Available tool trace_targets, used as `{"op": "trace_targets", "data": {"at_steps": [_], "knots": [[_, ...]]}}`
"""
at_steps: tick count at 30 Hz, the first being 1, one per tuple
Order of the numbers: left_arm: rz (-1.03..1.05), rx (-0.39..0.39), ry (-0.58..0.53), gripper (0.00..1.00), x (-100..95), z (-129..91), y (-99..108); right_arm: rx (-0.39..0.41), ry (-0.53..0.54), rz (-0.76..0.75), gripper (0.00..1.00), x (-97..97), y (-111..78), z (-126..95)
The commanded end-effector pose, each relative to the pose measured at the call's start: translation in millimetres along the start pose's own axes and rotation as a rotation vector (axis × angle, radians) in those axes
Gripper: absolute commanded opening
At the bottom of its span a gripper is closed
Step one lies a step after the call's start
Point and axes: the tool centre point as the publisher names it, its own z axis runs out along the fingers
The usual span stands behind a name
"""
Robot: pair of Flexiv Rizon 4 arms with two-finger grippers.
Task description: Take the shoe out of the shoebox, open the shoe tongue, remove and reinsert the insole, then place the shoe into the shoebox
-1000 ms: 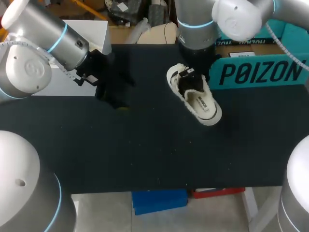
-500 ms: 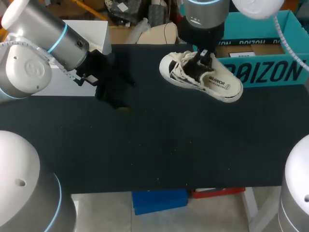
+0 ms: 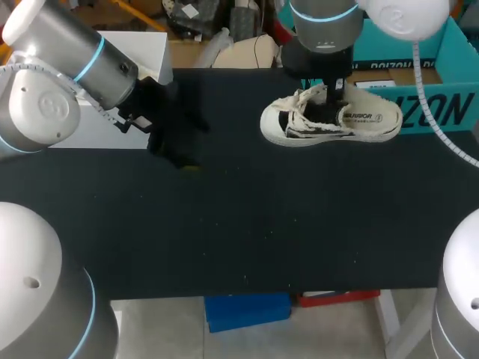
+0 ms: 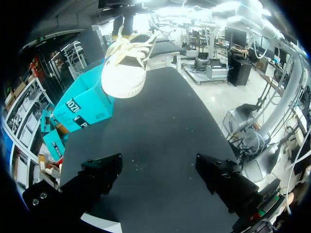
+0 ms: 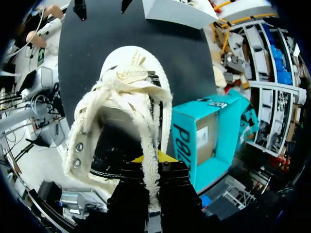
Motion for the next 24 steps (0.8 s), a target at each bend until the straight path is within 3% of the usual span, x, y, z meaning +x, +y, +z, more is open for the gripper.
{"op": "trace_targets", "data": {"at_steps": [1,8,18,24], "knots": [[0.002,0.000,-0.005,1.00,1.0,0.8,0.5,0.000,0.060,-0.041,0.00,-47.2,-28.9,10.2],[0.002,0.000,-0.005,1.00,1.0,0.8,0.5,0.007,0.060,-0.056,0.00,-110.7,-61.0,29.7],[0.002,0.000,-0.005,1.00,1.0,0.8,0.5,0.006,0.041,-0.086,0.00,-201.4,-92.1,57.7],[0.002,0.000,-0.005,1.00,1.0,0.8,0.5,-0.003,0.063,-0.091,0.00,-233.7,-108.9,84.1]]}}
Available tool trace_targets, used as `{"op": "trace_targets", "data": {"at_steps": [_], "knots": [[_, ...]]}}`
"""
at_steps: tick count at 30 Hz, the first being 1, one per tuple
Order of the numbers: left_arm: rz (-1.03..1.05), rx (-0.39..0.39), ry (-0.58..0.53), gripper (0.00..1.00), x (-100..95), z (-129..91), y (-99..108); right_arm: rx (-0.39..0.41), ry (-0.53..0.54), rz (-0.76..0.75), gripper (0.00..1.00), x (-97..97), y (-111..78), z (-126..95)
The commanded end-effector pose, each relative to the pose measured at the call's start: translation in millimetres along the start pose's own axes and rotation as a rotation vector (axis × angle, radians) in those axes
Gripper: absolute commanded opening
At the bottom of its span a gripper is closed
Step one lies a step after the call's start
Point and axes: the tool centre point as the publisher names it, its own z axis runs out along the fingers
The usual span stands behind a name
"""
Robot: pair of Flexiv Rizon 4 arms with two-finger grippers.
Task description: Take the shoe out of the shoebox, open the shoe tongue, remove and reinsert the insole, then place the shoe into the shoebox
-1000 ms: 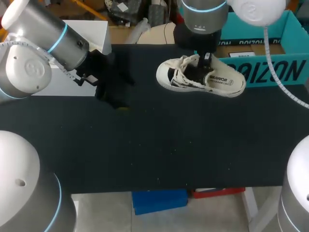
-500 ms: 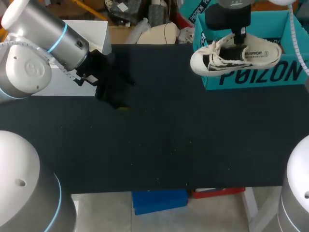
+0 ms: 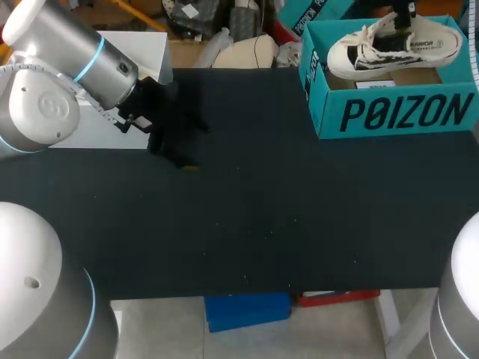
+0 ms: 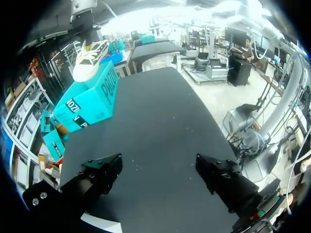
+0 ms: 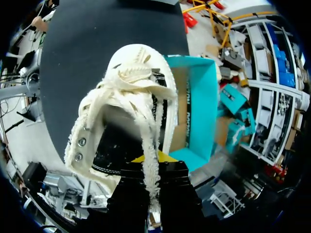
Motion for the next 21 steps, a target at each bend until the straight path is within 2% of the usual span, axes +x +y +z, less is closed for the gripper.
{"op": "trace_targets", "data": {"at_steps": [1,10,21], "knots": [[0.002,0.000,-0.005,1.00,1.0,0.8,0.5,-0.019,0.069,-0.002,0.00,-34.7,-8.2,21.5],[0.002,0.000,-0.005,1.00,1.0,0.8,0.5,-0.067,0.135,0.013,0.00,-42.8,-19.5,68.8],[0.002,0.000,-0.005,1.00,1.0,0.8,0.5,-0.136,0.204,0.001,0.00,-38.8,-16.0,119.4]]}}
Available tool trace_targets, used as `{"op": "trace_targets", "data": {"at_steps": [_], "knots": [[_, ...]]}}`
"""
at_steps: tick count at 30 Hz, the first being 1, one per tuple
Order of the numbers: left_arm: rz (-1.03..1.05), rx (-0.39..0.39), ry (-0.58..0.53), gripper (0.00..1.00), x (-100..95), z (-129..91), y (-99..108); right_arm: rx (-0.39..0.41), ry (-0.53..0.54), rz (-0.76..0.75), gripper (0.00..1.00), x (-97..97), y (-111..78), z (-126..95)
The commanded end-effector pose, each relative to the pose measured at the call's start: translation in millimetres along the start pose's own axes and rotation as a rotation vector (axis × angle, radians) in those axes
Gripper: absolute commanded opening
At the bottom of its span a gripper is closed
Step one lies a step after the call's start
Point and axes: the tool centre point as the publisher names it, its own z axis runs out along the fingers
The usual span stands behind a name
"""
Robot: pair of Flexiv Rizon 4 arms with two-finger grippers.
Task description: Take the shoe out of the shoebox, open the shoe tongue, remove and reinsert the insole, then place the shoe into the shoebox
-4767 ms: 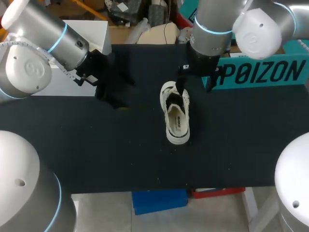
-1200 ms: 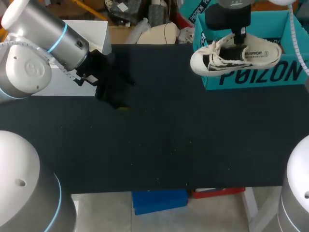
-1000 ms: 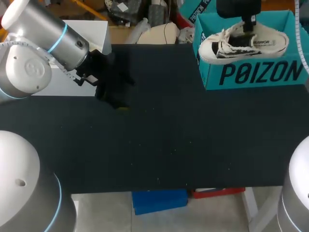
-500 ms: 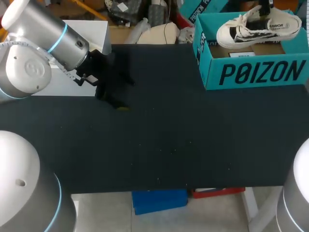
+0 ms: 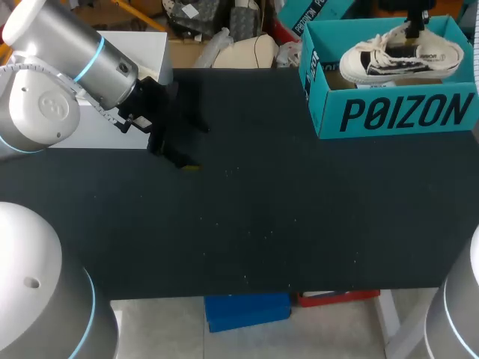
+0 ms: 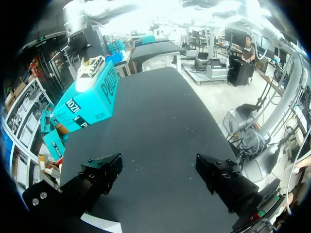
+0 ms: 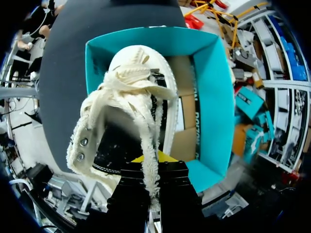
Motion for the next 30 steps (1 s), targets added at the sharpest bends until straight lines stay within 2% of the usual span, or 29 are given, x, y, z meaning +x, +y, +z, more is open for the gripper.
{"op": "trace_targets", "data": {"at_steps": [1,13,30], "knots": [[0.002,0.000,-0.005,1.00,1.0,0.7,0.5,-0.027,0.044,-0.002,0.00,-8.3,1.0,23.5],[0.002,0.000,-0.005,1.00,1.0,0.7,0.5,-0.088,0.131,-0.026,0.00,-3.6,12.7,76.9],[0.002,0.000,-0.005,1.00,1.0,0.7,0.5,-0.102,0.220,-0.057,0.00,1.0,24.9,126.1]]}}
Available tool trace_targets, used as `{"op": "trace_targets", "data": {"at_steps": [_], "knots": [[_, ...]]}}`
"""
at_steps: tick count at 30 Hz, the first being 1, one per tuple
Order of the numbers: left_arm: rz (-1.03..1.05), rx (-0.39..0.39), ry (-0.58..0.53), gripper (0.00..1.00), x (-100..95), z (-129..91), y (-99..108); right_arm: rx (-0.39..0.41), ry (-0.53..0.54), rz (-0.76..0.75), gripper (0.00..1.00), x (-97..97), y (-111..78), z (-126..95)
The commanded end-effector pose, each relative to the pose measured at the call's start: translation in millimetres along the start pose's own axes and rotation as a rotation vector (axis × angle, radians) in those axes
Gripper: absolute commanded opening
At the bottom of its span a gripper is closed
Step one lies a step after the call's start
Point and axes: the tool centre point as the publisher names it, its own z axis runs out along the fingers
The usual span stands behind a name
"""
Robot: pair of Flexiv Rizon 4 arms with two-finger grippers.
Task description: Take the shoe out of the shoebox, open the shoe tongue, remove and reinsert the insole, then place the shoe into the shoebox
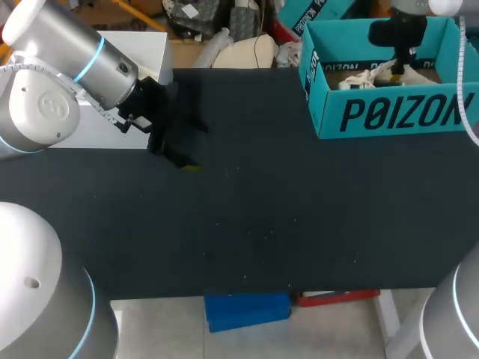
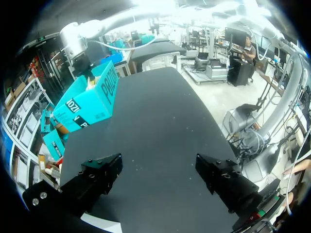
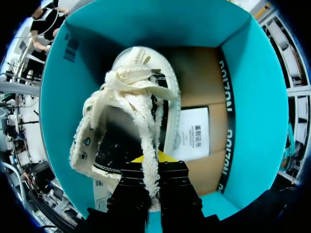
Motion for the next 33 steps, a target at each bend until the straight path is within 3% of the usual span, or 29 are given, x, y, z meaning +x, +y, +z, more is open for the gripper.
{"op": "trace_targets", "data": {"at_steps": [1,12,13,14,16,17,18,26,33], "knots": [[0.001,0.000,-0.005,1.00,1.0,0.7,0.5,-0.003,0.049,-0.003,0.00,-9.1,3.8,14.2],[0.001,0.000,-0.005,1.00,1.0,0.7,0.5,0.010,0.102,-0.015,0.00,-7.5,7.6,35.3],[0.001,0.000,-0.005,1.00,1.0,0.7,0.5,0.009,0.105,-0.015,0.04,-7.4,7.9,36.1],[0.001,0.000,-0.005,1.00,1.0,0.7,0.5,0.011,0.108,-0.016,0.21,-7.2,8.2,36.5],[0.001,0.000,-0.005,1.00,1.0,0.7,0.5,0.016,0.114,-0.014,0.42,-6.8,8.5,36.7],[0.001,0.000,-0.005,1.00,1.0,0.7,0.5,0.019,0.113,-0.010,0.74,-6.0,8.5,36.3],[0.001,0.000,-0.005,1.00,1.0,0.7,0.5,0.028,0.111,-0.001,1.00,-5.0,7.9,35.0],[0.001,0.000,-0.005,1.00,1.0,0.7,0.5,0.091,-0.005,0.113,1.00,0.4,-4.2,4.5],[0.001,0.000,-0.005,1.00,1.0,0.7,0.5,0.152,-0.122,0.218,1.00,9.0,-9.1,-51.0]]}}
